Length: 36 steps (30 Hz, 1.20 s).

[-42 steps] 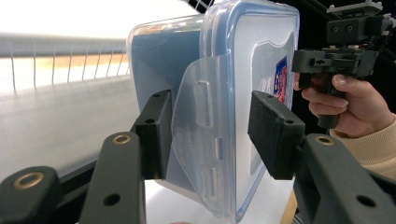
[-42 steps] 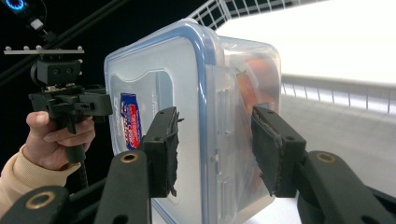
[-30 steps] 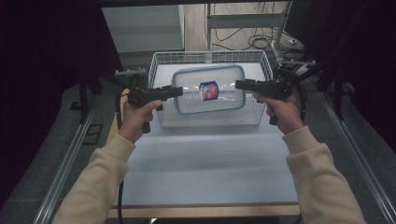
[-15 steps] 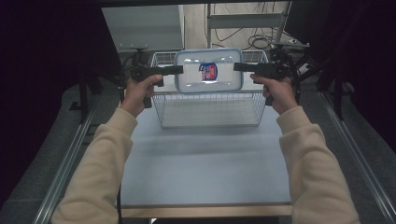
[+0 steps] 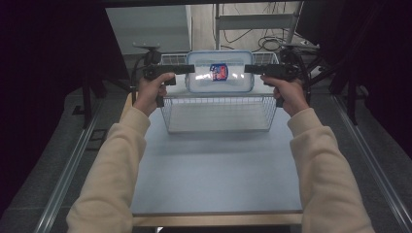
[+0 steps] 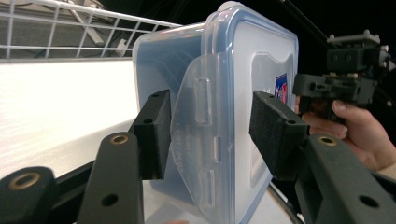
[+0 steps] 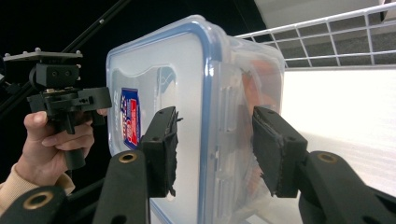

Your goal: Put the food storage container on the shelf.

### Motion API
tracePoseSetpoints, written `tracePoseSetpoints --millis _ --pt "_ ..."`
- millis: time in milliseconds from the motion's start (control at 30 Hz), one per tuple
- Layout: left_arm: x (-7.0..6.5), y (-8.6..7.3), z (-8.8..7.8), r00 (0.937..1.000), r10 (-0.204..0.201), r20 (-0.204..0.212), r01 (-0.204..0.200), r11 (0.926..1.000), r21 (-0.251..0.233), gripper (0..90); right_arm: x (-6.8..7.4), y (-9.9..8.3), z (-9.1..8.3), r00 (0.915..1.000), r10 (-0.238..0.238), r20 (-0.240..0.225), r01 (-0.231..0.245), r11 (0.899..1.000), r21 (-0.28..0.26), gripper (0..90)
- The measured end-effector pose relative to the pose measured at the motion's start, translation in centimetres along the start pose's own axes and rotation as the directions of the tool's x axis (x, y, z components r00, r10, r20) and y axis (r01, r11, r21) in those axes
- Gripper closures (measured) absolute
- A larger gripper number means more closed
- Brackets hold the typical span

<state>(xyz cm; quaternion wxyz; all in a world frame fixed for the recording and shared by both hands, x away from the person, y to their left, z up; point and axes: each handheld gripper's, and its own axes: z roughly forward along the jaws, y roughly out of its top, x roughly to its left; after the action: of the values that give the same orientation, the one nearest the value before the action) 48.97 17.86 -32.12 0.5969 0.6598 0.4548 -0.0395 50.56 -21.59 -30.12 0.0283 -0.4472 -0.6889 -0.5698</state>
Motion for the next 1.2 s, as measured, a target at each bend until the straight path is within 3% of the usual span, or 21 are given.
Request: tracePoseSetpoints --millis 167,267,400,433,500,567,667,767,900,1100,1200 --pt "0.8 0.4 0.8 0.9979 -0.063 -0.012 0.063 0.9978 -0.02 48.5 -0.7 0.2 0.6 0.9986 0.052 0.013 -0.052 0.999 -0.015 51.2" --pt "1.6 0.6 1.4 0.9935 -0.113 -0.004 0.113 0.9928 -0.04 48.3 -1.0 0.3 1.0 0.9953 0.094 0.026 -0.093 0.995 -0.025 50.3" --pt "2.5 0.7 2.2 0.9866 -0.162 -0.015 0.162 0.9862 -0.035 46.6 -1.2 0.4 1.5 0.9916 0.108 0.071 -0.105 0.993 -0.048 48.3" --pt "2.7 0.7 2.4 0.9861 -0.161 -0.043 0.159 0.9868 -0.027 44.9 -1.2 0.4 1.6 0.9902 0.104 0.094 -0.1 0.994 -0.044 48.6" --pt "2.9 0.8 2.8 0.9867 -0.158 -0.037 0.159 0.9873 0.001 37.8 -1.3 0.3 1.9 0.9873 0.099 0.124 -0.094 0.995 -0.045 51.3" --pt "2.7 0.8 3.0 0.9857 -0.16 -0.054 0.159 0.9872 -0.012 35.4 -1.4 0.1 2.0 0.9871 0.104 0.122 -0.097 0.993 -0.063 51.2" --pt "2.4 0.9 3.1 0.9833 -0.162 -0.082 0.161 0.9867 -0.026 25.4 -1.1 -0.1 1.9 0.9871 0.074 0.142 -0.064 0.995 -0.078 50.1" --pt "1.8 1.0 2.7 0.9867 -0.13 -0.098 0.124 0.9902 -0.065 23.3 -0.8 -0.1 1.5 0.9857 0.041 0.163 -0.027 0.996 -0.089 46.9" --pt "0.7 1.0 1.6 0.9911 -0.078 -0.107 0.069 0.9934 -0.092 22.6 -0.4 0.0 0.6 0.9883 0.016 0.152 0.0 0.994 -0.106 44.9" --pt "-1.2 0.2 0.1 0.9931 0.02 -0.116 -0.03 0.9961 -0.083 22.7 0.2 -0.8 -1.0 0.9884 -0.053 0.142 0.069 0.992 -0.104 40.5" --pt "-1.9 -0.4 -0.9 0.9924 0.041 -0.116 -0.052 0.9941 -0.095 23.5 0.8 -1.4 -1.9 0.9863 -0.103 0.129 0.117 0.988 -0.104 38.6"
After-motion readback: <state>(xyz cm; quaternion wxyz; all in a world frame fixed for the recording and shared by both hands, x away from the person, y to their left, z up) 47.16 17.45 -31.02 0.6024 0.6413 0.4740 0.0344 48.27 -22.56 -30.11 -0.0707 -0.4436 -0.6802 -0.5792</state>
